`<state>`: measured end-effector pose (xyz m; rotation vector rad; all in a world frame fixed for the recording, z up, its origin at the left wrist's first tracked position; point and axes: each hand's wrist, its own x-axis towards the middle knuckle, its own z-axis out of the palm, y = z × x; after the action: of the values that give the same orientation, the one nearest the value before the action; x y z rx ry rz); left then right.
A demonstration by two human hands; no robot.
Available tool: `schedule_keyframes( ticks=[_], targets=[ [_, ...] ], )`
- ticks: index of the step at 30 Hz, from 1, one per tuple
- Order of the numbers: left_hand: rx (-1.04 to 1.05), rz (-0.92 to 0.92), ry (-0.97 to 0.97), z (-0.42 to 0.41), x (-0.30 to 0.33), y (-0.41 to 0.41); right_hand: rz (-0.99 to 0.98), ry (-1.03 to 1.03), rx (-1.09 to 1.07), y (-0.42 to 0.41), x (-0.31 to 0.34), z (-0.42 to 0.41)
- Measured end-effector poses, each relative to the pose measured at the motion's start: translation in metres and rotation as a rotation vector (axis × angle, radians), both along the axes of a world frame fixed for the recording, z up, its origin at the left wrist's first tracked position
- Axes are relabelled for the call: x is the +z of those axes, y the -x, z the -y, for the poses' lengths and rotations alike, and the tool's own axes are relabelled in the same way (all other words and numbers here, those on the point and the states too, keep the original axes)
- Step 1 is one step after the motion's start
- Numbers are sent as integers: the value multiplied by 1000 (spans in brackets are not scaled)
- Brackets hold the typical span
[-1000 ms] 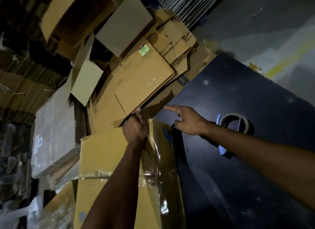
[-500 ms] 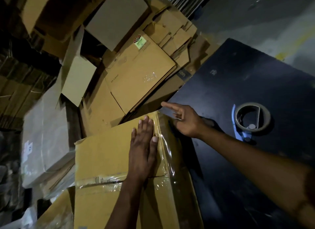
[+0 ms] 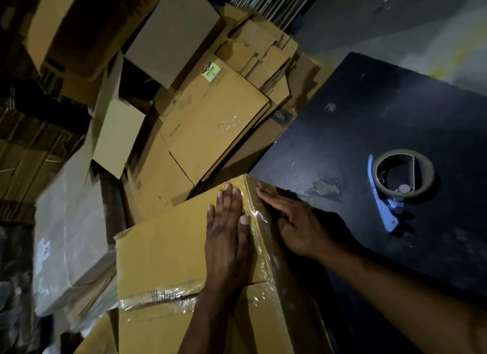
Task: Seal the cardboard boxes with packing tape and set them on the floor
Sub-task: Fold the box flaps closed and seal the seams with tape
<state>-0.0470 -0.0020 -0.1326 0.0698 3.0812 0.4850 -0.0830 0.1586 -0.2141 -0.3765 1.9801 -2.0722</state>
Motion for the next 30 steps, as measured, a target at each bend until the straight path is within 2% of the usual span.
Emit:
schedule_keyframes(
  ticks=[5,9,12,15,19,25,30],
  targets=[
    [3,4,-2,-2,1,-1,107,35,-86,19,11,-2],
    [4,2,-14,0,1,-2,26,-3,0,17,13,10],
    [7,0,-12,0,1,-1,15,-37,-76,7,11,1],
    [7,0,-10,-2,1,0,119,-14,-219,22,26,-6],
    [8,-1,-8,-1,-1,0,266,89,-121,62,38,14],
    [17,-14,-7,-3,-2,1,242,154,-94,66,3,32],
    [13,-24,-26,-3,-2,-1,145,-2,-181,49,-24,25]
  ],
)
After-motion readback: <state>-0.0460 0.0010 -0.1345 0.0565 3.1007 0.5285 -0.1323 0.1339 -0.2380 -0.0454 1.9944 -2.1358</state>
